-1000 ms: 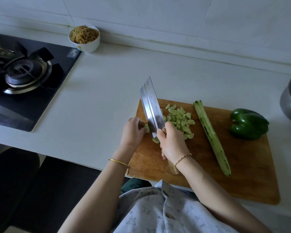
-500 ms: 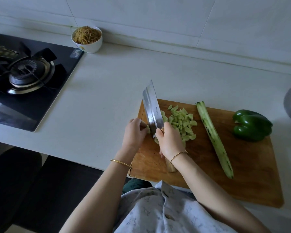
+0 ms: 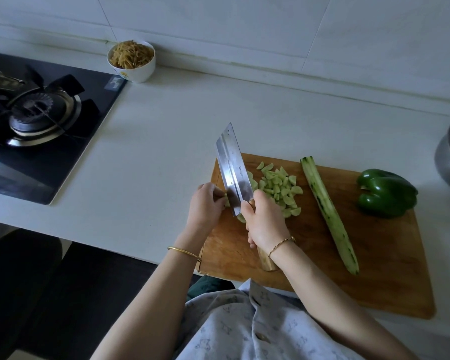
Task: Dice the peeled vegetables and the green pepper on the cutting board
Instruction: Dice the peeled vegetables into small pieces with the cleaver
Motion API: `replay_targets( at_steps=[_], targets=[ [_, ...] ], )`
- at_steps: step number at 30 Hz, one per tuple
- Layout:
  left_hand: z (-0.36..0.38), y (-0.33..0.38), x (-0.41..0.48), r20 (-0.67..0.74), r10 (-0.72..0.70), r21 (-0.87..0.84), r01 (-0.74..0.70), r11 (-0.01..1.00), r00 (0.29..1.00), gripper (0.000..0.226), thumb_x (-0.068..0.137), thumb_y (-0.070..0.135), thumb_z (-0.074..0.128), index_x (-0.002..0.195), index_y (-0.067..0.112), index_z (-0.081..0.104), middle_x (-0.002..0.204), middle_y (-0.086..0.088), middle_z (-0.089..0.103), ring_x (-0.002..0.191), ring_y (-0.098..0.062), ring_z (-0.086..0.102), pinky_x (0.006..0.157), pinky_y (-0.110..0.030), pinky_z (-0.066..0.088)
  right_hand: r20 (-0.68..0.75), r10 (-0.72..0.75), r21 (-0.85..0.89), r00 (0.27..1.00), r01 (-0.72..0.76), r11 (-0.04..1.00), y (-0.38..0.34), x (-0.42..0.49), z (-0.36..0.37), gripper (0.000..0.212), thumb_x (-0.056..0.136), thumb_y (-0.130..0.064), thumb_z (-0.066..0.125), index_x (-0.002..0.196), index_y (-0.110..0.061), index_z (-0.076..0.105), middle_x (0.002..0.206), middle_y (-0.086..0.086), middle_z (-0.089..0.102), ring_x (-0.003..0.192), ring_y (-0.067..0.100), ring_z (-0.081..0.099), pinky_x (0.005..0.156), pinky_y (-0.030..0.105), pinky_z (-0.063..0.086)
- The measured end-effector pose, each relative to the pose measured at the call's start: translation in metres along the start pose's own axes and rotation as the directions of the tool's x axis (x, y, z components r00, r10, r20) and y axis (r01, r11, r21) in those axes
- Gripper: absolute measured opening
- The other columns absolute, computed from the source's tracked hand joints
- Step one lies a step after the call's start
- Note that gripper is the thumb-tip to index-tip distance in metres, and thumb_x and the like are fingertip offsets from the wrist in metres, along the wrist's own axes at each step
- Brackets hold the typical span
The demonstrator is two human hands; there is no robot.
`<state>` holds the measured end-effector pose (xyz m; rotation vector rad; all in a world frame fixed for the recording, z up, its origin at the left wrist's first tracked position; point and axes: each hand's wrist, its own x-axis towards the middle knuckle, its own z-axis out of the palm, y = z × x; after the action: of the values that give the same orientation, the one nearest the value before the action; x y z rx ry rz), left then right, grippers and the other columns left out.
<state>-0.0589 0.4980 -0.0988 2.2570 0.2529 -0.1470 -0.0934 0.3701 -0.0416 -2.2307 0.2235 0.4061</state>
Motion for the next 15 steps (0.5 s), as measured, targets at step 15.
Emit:
replay_targets(
  at_steps=[15],
  targets=[
    [-0.001, 0.005, 0.0, 0.004, 0.018, 0.087, -0.018, 0.996, 1.0, 0.002, 0.083, 0.005, 0.063, 0.085, 0.007, 0.062, 0.094, -0.005, 0.058, 0.078, -0.014, 0.053, 0.058, -0.014, 0.036, -0.015, 0.009, -0.063, 1.0, -0.01, 0.998, 0.001, 0.007, 0.007, 0.021, 0.102, -0.027, 0.04, 0.089, -0.01, 0.043, 0.068, 0.008, 0.056, 0.044, 0.021, 0.057, 0.042, 0.031, 0.053]
  ],
)
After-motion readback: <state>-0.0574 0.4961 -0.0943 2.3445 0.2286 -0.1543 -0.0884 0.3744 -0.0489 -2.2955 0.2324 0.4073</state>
